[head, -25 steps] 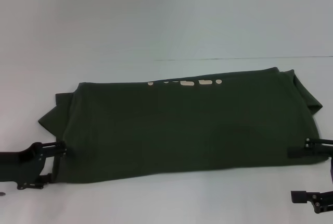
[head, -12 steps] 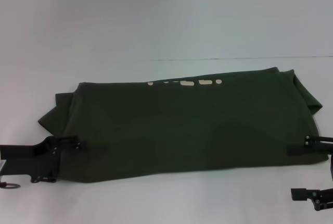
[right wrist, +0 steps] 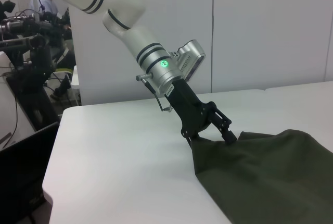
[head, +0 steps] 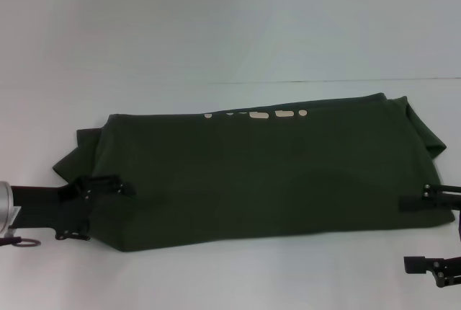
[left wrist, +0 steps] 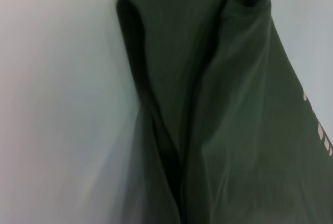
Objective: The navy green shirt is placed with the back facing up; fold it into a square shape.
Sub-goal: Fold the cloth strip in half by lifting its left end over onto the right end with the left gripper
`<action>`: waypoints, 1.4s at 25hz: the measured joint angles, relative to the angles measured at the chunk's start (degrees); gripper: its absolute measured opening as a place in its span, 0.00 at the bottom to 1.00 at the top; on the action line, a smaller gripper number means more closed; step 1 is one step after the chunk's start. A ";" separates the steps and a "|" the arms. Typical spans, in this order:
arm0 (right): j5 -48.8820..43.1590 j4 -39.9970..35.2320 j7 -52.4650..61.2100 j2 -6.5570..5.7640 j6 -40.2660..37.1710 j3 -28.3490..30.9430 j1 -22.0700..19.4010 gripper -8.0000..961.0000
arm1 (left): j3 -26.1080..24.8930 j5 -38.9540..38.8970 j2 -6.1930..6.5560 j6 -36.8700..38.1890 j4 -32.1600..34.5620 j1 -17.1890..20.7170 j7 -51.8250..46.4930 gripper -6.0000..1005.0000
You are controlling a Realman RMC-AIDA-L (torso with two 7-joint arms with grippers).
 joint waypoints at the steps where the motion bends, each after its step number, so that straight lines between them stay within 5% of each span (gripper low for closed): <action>1: 0.00 0.00 0.00 0.00 0.00 0.06 0.02 0.94 | 0.00 0.00 0.05 0.25 0.00 -0.07 -0.11 0.89; 20: 0.00 0.00 0.00 0.04 0.10 0.21 0.27 0.94 | -0.29 -0.05 0.35 1.02 0.47 -0.19 -0.27 0.82; 35: -0.01 0.00 0.00 -0.05 0.39 0.12 0.41 0.94 | -0.16 -0.05 0.44 1.39 0.62 -0.58 -0.48 0.41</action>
